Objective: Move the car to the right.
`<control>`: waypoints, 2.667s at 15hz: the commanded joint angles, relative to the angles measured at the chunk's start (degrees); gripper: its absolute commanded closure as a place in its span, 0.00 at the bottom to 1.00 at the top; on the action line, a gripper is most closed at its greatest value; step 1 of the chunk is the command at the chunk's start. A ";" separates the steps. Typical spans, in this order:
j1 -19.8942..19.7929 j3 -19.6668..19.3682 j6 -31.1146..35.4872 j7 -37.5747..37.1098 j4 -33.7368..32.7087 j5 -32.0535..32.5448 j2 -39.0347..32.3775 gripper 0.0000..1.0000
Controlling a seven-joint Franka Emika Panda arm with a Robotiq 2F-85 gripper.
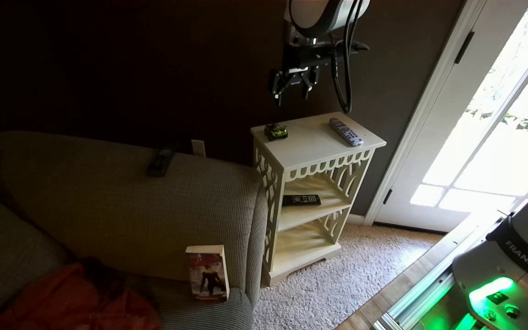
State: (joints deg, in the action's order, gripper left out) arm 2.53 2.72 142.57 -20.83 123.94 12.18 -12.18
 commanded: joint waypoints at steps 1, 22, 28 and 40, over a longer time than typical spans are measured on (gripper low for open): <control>1.10 -0.49 -1.25 1.30 -2.31 -3.67 -2.77 0.00; 4.21 -5.16 0.60 1.29 -18.82 -5.29 -22.91 0.00; 4.38 -5.60 0.35 1.54 -21.13 -5.56 -25.74 0.00; 5.85 -7.01 -2.24 0.83 -20.99 -5.43 -24.01 0.56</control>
State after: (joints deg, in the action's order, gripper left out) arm 7.30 -3.30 143.29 -19.87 103.01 7.57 -38.60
